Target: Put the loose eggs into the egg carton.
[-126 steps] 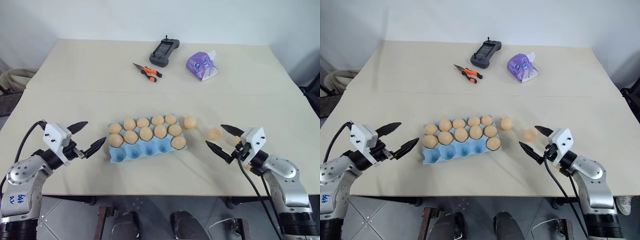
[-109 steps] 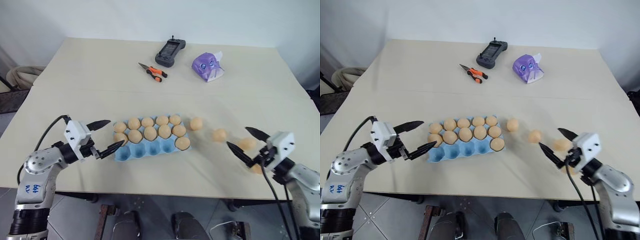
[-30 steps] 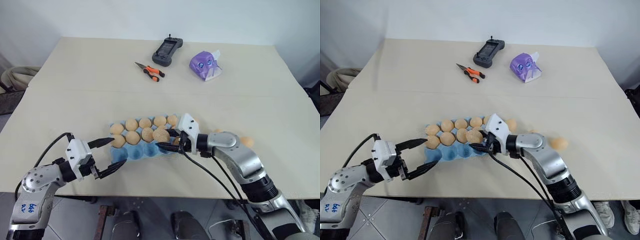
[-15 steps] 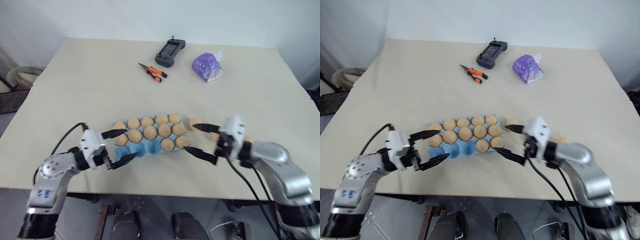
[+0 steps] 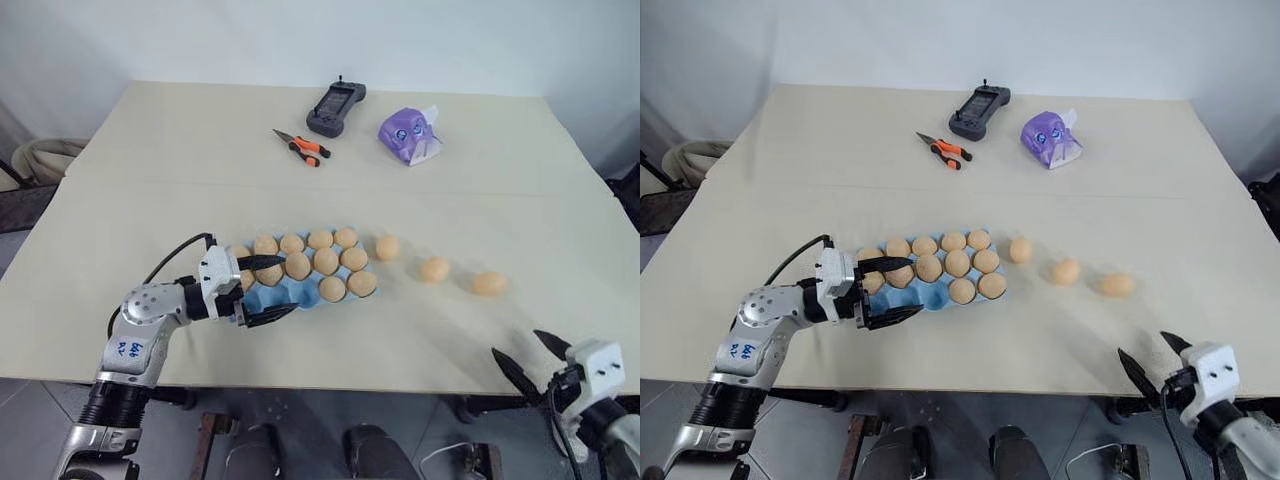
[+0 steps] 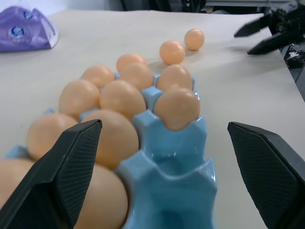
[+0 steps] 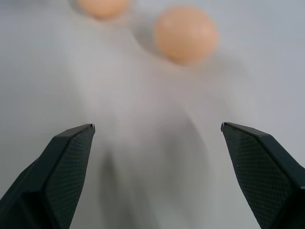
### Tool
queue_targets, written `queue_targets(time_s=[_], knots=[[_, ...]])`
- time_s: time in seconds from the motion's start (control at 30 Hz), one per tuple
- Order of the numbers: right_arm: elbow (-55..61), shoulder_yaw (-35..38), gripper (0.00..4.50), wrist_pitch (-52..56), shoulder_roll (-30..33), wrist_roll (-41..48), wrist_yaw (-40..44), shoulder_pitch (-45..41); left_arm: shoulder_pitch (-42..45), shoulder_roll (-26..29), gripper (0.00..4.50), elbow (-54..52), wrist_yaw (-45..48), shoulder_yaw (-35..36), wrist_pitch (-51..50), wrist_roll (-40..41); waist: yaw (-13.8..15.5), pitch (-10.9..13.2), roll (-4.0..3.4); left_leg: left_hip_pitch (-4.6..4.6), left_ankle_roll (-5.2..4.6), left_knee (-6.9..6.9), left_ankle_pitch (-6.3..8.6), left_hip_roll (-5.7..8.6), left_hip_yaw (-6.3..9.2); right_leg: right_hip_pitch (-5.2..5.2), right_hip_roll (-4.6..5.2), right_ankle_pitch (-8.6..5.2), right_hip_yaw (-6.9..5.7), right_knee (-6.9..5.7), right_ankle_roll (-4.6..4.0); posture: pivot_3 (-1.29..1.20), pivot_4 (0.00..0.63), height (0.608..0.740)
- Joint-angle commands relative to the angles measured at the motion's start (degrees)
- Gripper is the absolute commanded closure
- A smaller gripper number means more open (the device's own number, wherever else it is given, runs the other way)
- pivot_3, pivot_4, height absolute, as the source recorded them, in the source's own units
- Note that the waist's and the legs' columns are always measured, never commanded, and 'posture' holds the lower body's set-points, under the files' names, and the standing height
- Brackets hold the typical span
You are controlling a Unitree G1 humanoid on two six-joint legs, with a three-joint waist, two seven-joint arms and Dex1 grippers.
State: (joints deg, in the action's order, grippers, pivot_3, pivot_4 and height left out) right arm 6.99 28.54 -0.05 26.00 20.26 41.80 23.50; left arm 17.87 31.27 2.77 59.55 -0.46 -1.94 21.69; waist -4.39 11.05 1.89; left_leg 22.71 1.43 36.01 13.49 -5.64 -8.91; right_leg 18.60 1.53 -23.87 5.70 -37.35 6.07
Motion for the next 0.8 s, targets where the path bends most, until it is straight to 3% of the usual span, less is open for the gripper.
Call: queue_targets(time_s=[0.03,0.43,0.73,0.8], knots=[[0.2,1.5,0.05,-2.2,0.1,0.8,-1.2,-0.4,0.6,-0.1,0.00,-0.4,0.1,0.8,2.0,-0.4,-0.4,0.0,0.00,-0.04,0.16,-0.01,0.10,-0.01,0.00,-0.05,0.04,0.00,0.00,0.00,0.00,0.00,0.150,0.740],[-8.0,-4.2,0.05,9.2,9.1,1.8,0.6,-19.6,-4.1,0.7,0.00,-6.3,-2.1,3.0,0.1,1.1,-0.2,0.0,-0.01,-0.14,0.01,-0.07,0.04,-0.13,-0.01,-0.13,0.04,-0.01,0.05,0.13,-0.04,0.00,0.150,0.740],[-24.0,-10.8,0.05,6.5,11.3,-1.7,4.9,-34.0,-9.4,1.6,0.00,-12.1,-4.1,5.5,-1.5,2.5,-0.4,0.0,-0.05,0.00,-0.07,-0.01,0.09,-0.11,-0.09,-0.10,-0.03,-0.01,0.06,0.38,0.00,0.00,0.150,0.740],[-26.0,-12.0,0.42,6.1,10.9,-2.4,5.4,-35.4,-10.2,1.8,0.00,-13.2,-4.6,5.9,-2.0,2.5,-0.4,0.0,-0.07,0.01,-0.07,-0.01,0.09,-0.13,-0.08,-0.10,-0.04,-0.01,0.06,0.42,0.01,0.00,0.150,0.740]])
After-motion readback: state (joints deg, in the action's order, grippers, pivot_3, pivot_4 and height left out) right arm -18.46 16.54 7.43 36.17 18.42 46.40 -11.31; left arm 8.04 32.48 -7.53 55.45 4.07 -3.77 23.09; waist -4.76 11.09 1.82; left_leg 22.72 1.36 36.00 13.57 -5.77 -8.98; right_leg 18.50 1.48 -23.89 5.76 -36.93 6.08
